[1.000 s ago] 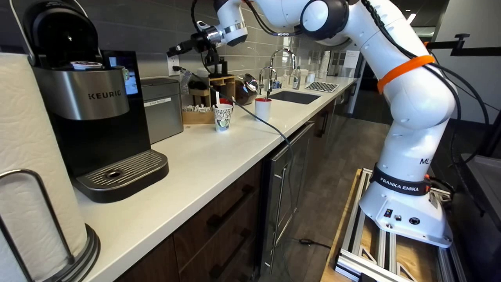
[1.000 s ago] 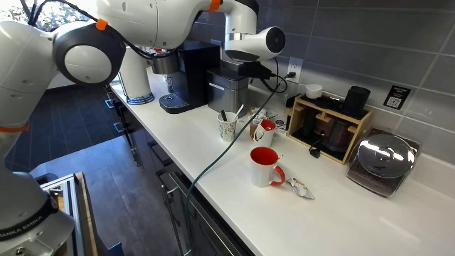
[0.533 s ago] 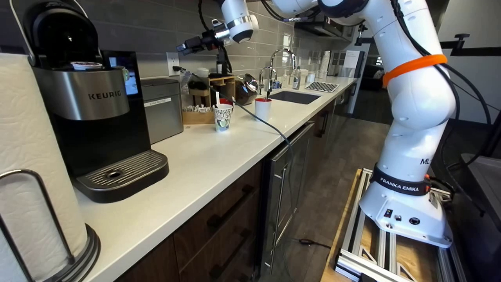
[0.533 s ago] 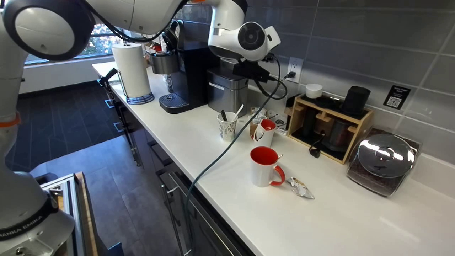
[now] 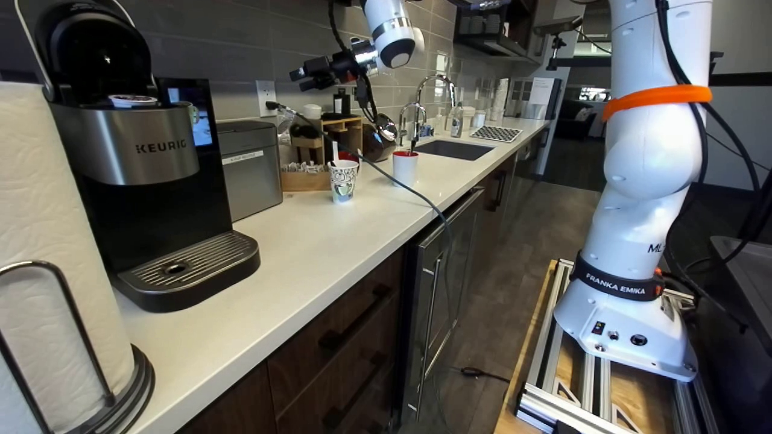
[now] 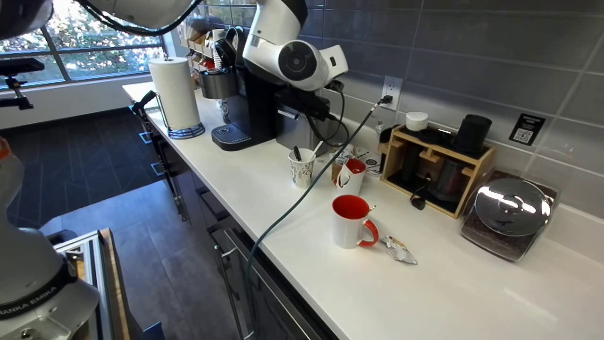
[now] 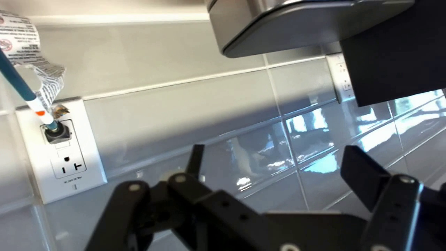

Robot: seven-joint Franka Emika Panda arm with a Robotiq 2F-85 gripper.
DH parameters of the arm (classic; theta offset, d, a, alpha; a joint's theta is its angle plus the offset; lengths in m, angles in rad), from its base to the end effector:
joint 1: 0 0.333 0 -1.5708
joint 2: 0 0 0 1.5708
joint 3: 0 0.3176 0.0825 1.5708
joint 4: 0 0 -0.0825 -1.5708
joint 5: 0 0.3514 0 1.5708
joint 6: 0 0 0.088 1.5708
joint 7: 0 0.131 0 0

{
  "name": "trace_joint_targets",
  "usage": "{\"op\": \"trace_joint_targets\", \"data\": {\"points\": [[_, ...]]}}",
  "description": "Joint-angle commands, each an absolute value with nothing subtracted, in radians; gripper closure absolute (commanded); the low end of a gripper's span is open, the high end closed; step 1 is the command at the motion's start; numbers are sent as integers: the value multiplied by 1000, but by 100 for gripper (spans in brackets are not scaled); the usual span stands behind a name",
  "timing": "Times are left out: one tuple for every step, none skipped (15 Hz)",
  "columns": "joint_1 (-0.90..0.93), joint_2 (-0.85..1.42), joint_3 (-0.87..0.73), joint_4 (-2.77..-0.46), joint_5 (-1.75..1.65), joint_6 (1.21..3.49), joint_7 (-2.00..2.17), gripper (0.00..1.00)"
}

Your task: Close the recycling bin

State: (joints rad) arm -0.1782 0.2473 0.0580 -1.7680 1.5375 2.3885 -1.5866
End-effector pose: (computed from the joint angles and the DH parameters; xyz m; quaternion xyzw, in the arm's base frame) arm 0.6487 -0.0560 0.4770 -0.7970 -0.1639 -0.5129 0.2735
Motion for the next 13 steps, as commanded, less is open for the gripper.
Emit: {"op": "trace_joint_targets", "data": {"points": [[-141,60,18,-2016,1653,2375,-1692,0],[-130,17,12,-2069,1683,2392,-1718,0],[-120,-25,7,-2122,1718,2406,-1746,0],[-110,-72,2,-2177,1745,2418,-1771,0],[-104,-120,-3,-2232,1774,2418,-1799,0],[-98,-169,-4,-2287,1798,2431,-1812,0],[-95,-222,-5,-2343,1820,2437,-1821,0],[-94,-277,-5,-2398,1841,2445,-1833,0],[-95,-331,-3,-2450,1859,2453,-1849,0],[-101,-387,-3,-2501,1873,2444,-1869,0],[-111,-448,-7,-2556,1877,2426,-1892,0],[-114,-304,3,-2420,1833,2422,-1839,0],[-118,-340,4,-2452,1835,2421,-1842,0]]}}
